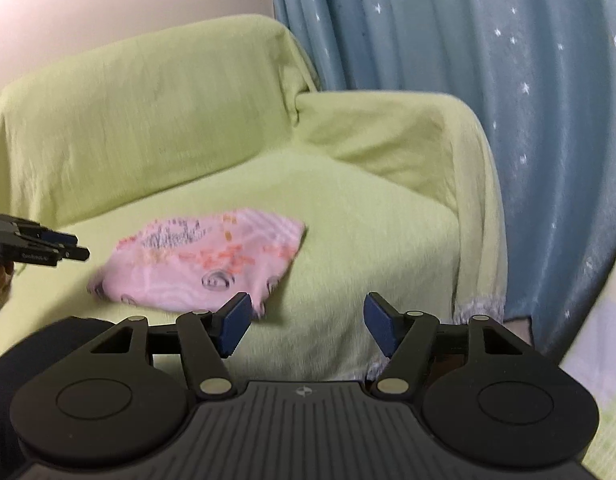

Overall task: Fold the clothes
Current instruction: 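Lay the folded pink pants on the sofa seat and open both grippers, then grasp the folded pants edge with the left gripper while the right gripper grasps and releases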

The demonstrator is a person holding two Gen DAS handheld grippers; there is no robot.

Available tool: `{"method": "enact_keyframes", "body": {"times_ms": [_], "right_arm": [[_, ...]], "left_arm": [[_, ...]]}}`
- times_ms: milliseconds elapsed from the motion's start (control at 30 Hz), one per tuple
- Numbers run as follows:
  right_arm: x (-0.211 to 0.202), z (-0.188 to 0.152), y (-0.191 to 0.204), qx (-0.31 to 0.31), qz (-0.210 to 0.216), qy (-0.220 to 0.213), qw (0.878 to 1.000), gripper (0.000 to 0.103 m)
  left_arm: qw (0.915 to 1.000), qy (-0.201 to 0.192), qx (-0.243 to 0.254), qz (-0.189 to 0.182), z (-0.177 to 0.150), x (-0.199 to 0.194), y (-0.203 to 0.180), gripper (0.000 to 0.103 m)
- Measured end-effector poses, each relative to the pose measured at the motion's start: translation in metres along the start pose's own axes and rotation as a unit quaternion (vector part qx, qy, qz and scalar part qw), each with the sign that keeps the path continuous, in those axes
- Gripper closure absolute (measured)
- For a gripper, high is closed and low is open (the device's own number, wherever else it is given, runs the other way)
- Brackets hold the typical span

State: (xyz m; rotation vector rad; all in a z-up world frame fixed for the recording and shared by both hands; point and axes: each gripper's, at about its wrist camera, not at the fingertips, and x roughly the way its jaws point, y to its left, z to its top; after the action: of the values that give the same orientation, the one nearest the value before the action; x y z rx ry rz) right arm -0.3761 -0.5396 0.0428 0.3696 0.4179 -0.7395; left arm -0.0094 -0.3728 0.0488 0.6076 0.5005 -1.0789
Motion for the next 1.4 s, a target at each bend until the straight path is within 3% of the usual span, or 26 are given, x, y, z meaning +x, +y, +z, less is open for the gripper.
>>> {"method": "enact_keyframes", "body": {"times_ms": [133, 433, 600, 733, 867, 900, 1000, 1100, 1133, 1167, 1233, 1267, 1400], "right_arm": [[0.004, 0.014, 0.005, -0.003, 0.007, -0.013, 1.0, 0.026], [0.083, 0.027, 0.011, 0.005, 0.006, 0.028, 1.0, 0.026], [0.143, 0.042, 0.012, 0.014, 0.034, 0.052, 0.998, 0.026], [0.189, 0.058, 0.014, -0.021, 0.071, 0.069, 0.995, 0.026], [0.228, 0.064, 0.004, 0.007, 0.098, 0.095, 0.991, 0.026], [0.234, 0.063, 0.0, 0.026, 0.106, 0.099, 0.989, 0.026], [0.244, 0.056, -0.009, 0.06, 0.123, 0.105, 0.985, 0.026], [0.247, 0.049, -0.006, 0.065, 0.13, 0.107, 0.984, 0.024], [0.246, 0.048, -0.006, 0.067, 0.126, 0.106, 0.984, 0.026], [0.245, 0.049, -0.006, 0.072, 0.122, 0.108, 0.984, 0.036], [0.243, 0.053, -0.012, 0.082, 0.112, 0.115, 0.984, 0.068], [0.242, 0.055, -0.015, 0.087, 0.107, 0.119, 0.983, 0.101], [0.231, 0.072, -0.03, 0.098, 0.078, 0.076, 0.989, 0.102]], "left_arm": [[0.9998, 0.0, -0.016, -0.012, 0.009, 0.015, 0.015, 0.058], [0.9959, 0.016, -0.05, -0.074, 0.032, 0.092, 0.059, 0.056], [0.9884, 0.034, -0.059, -0.136, 0.037, 0.129, 0.075, 0.055], [0.9783, 0.034, -0.052, -0.197, 0.038, 0.15, 0.082, 0.05], [0.9751, 0.035, -0.054, -0.212, 0.039, 0.154, 0.083, 0.05], [0.9745, 0.035, -0.054, -0.215, 0.039, 0.152, 0.082, 0.057], [0.9741, 0.032, -0.053, -0.217, 0.035, 0.147, 0.082, 0.096], [0.975, 0.023, -0.056, -0.214, 0.03, 0.141, 0.081, 0.101], [0.9756, 0.016, -0.059, -0.211, 0.028, 0.139, 0.08, 0.101], [0.9759, 0.007, -0.066, -0.208, 0.027, 0.136, 0.081, 0.101], [0.9765, -0.013, -0.078, -0.2, 0.025, 0.129, 0.084, 0.102], [0.977, -0.023, -0.081, -0.196, 0.026, 0.125, 0.087, 0.102], [0.9769, -0.057, -0.091, -0.185, 0.031, 0.111, 0.097, 0.102]]}}
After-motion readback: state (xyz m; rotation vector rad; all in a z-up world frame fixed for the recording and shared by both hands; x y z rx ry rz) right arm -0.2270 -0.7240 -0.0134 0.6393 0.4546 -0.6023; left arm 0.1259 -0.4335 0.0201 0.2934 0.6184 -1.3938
